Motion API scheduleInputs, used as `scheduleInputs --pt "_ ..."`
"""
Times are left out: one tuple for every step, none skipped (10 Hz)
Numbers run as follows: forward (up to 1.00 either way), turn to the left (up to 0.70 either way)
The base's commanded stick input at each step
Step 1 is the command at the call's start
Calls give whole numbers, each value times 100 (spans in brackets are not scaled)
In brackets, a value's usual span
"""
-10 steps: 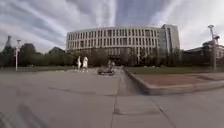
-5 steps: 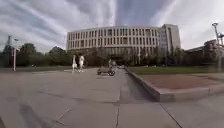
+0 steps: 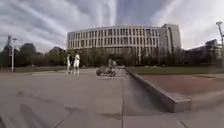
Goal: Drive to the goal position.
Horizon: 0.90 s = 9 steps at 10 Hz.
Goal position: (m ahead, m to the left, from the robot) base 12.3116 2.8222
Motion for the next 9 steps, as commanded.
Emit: scheduleInputs --pt "85 0" --pt "85 0" --pt "85 0" --pt "85 0" --pt "85 0" --pt "85 0" --pt "85 0" --pt "85 0" --pt "85 0"
